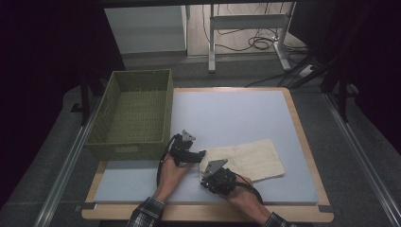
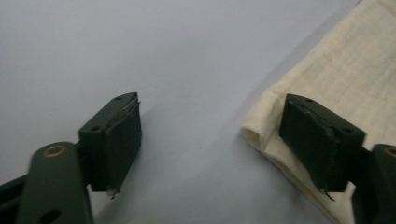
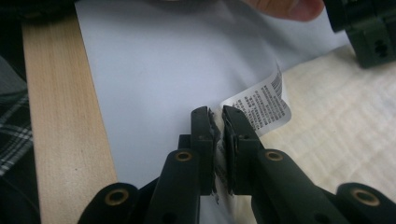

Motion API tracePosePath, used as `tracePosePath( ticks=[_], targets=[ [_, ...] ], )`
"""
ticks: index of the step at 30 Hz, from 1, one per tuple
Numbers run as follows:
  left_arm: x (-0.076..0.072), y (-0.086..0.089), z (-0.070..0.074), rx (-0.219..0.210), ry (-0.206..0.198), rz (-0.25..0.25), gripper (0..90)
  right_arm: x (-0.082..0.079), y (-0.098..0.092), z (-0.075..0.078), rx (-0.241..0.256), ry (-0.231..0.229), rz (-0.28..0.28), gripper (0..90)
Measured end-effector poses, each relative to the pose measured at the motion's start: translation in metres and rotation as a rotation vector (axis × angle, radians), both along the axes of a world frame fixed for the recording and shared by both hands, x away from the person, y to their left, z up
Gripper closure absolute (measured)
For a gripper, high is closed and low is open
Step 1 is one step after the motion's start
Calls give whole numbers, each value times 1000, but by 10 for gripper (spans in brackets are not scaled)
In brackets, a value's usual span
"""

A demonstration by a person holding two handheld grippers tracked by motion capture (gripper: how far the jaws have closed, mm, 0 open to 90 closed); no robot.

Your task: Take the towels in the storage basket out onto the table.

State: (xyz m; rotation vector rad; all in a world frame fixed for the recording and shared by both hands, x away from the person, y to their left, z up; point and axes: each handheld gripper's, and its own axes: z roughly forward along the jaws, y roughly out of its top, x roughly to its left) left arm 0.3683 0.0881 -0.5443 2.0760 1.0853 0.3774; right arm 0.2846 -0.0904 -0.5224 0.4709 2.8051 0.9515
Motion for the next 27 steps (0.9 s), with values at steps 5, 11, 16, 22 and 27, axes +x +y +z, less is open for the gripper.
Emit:
tracePosePath(
  ticks=[5,11,16,22,27],
  targets=[
    [2,1,1,-25,-2,-45,485,4,-7,-1,51,62,-14,837],
    [-4,-6,3,-39,8,-111,861,7,-9,-2,77,89,-18,837],
    [-5,-5,11,-5,-16,-115,878,8,-6,1,88,101,-11,837],
    [-11,-2,29,44,-65,-92,877,9,3,10,113,78,13,837],
    [-8,-10,39,53,-84,-119,873,7,-10,19,155,61,-2,834]
  ],
)
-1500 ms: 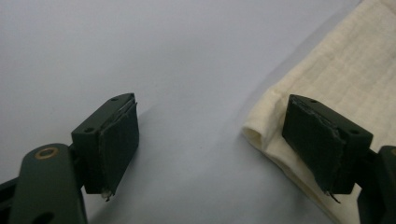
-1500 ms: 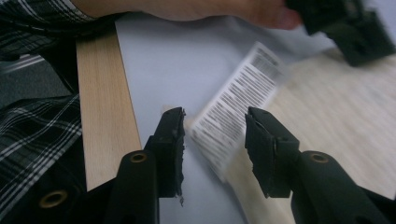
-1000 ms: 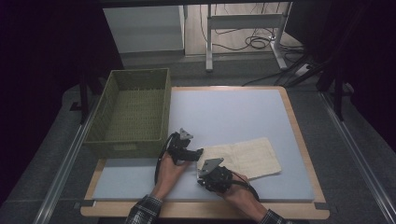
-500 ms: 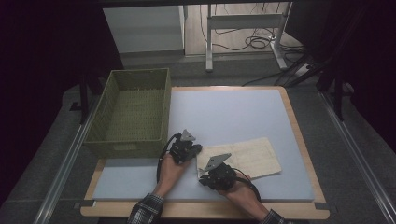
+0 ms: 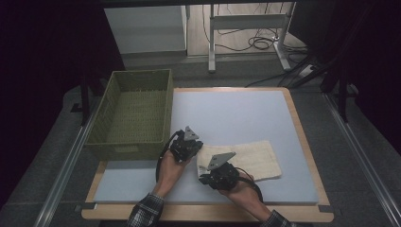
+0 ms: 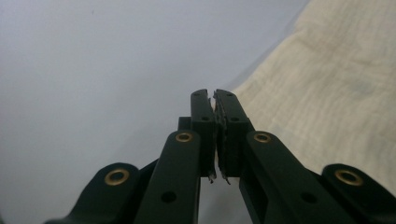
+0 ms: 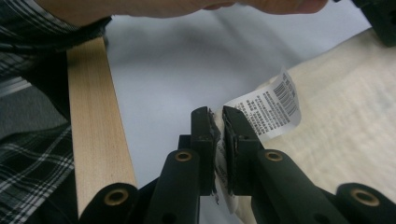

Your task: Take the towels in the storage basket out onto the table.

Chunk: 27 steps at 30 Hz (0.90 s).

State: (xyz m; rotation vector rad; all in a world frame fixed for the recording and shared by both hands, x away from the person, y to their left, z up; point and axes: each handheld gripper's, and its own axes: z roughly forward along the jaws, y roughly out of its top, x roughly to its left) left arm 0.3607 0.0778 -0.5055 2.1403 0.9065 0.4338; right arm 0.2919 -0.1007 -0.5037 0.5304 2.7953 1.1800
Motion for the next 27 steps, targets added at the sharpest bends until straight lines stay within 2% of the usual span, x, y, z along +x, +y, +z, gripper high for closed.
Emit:
tracePosePath(
  ticks=[2,4,6,7,8,9,10,12,13,17,24,27],
  targets=[
    [2,-7,5,1,-10,-18,873,1,-8,4,22,2,-16,834],
    [6,-19,11,-5,-32,-56,867,2,-19,8,43,8,-36,834],
    [8,-24,13,-5,-34,-65,867,2,-23,9,49,8,-41,834],
    [10,-29,14,-6,-36,-76,868,2,-33,12,59,-2,-60,833],
    [12,-34,15,-10,-37,-82,868,2,-33,12,59,-2,-60,833],
    [15,-44,17,-8,-40,-96,869,3,-43,13,76,-1,-82,833],
    [15,-44,17,-8,-40,-96,869,3,-43,13,76,-1,-82,833],
    [18,-54,18,-4,-49,-108,869,5,-59,14,89,3,-114,833],
    [19,-59,18,0,-53,-113,869,5,-59,14,89,3,-114,833],
    [25,-77,18,13,-59,-136,869,7,-80,11,88,8,-158,832],
    [35,-105,16,-7,-44,-173,869,9,-115,7,100,19,-234,831],
    [38,-117,17,13,-48,-199,868,9,-128,7,103,18,-256,830]
  ],
)
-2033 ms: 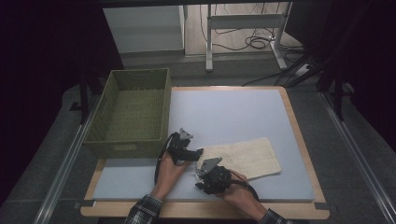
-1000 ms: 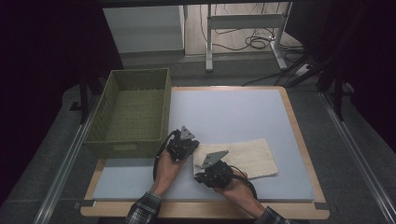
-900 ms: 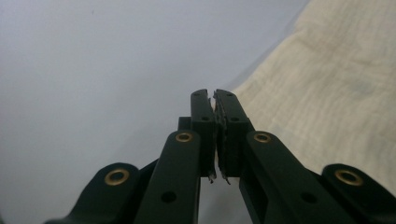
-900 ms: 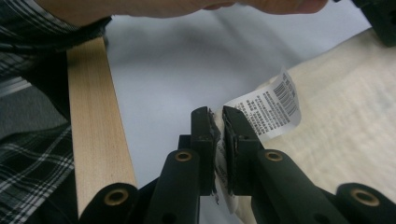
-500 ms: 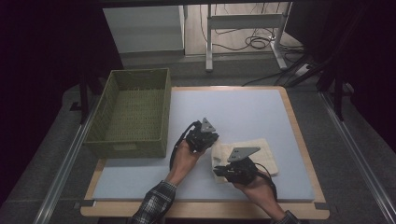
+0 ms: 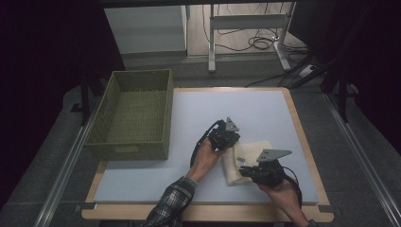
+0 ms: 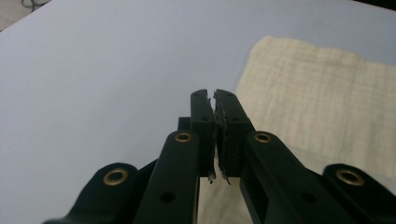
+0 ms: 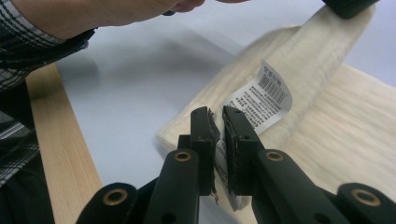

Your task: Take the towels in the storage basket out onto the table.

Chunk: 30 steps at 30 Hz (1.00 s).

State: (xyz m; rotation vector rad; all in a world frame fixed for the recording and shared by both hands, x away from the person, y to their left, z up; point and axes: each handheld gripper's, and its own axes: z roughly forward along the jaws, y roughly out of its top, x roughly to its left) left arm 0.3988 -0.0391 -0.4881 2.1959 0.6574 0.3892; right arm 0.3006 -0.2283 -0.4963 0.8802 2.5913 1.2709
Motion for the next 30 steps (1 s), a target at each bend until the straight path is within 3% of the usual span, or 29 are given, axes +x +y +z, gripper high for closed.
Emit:
tracePosePath(
  ticks=[12,15,21,22,25,27,30],
  targets=[
    [7,-49,1,19,-12,-55,866,-3,-40,-3,4,8,-83,827],
    [9,-58,-2,36,-12,-62,866,-3,-46,-5,1,10,-98,826],
    [14,-70,-8,32,3,-63,858,-2,-55,-6,-4,0,-123,796],
    [15,-70,-7,25,2,-67,785,-2,-59,-3,-8,-8,-141,764],
    [16,-70,-3,-17,5,-61,707,-3,-64,0,-9,-17,-158,740],
    [16,-68,2,-23,-8,-56,607,-4,-75,5,-16,-27,-182,731],
    [16,-65,8,-12,-25,-32,549,-5,-82,7,-26,-35,-207,714]
  ],
)
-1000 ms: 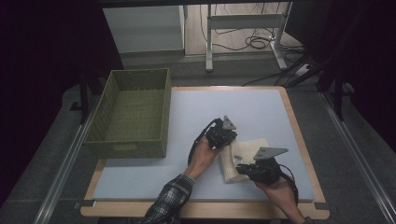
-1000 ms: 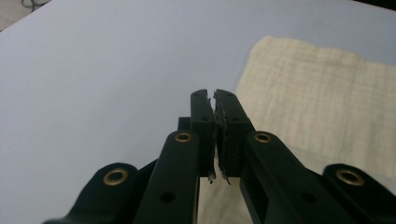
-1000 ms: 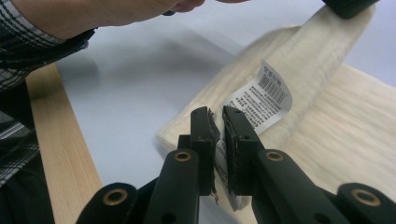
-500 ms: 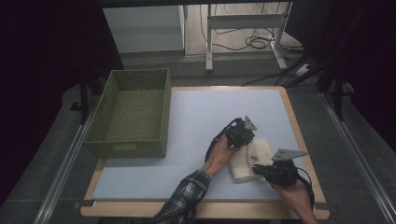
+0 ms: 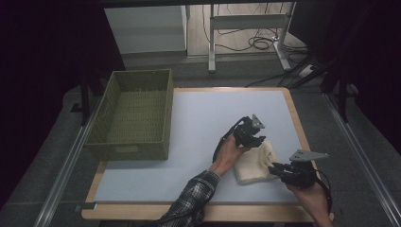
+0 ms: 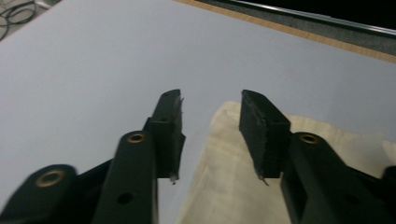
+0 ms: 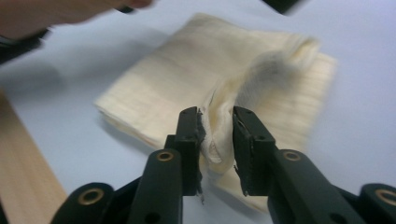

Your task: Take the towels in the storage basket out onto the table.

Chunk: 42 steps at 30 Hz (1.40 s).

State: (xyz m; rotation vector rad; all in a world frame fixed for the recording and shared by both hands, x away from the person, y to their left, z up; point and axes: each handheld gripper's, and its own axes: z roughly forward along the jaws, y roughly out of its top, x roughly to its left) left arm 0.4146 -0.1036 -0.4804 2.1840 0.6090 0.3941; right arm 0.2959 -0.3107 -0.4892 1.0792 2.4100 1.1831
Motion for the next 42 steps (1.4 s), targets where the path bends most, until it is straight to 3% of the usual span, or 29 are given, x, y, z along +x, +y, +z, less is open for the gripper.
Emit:
tracePosePath(
  ticks=[8,11,20,25,27,29,32,38,42],
  targets=[
    [0,24,-5,26,26,53,306,-7,-39,4,-19,9,-111,649],
    [0,42,-11,29,47,90,275,-8,-40,7,-10,14,-106,661],
    [2,102,-29,53,146,198,137,3,-2,-2,-32,48,-6,677],
    [-1,128,-43,72,186,238,87,13,13,-14,-64,77,-2,639],
    [-3,138,-49,66,202,259,74,14,18,-19,-89,83,4,774],
    [-5,147,-56,54,219,272,72,13,21,-20,-99,81,12,850],
    [-11,156,-62,-3,180,268,76,12,24,-15,-87,70,30,879],
    [-12,153,-63,13,158,270,75,4,27,13,-79,10,40,883],
    [-13,153,-64,16,157,270,75,3,18,30,-99,-17,11,883]
  ],
)
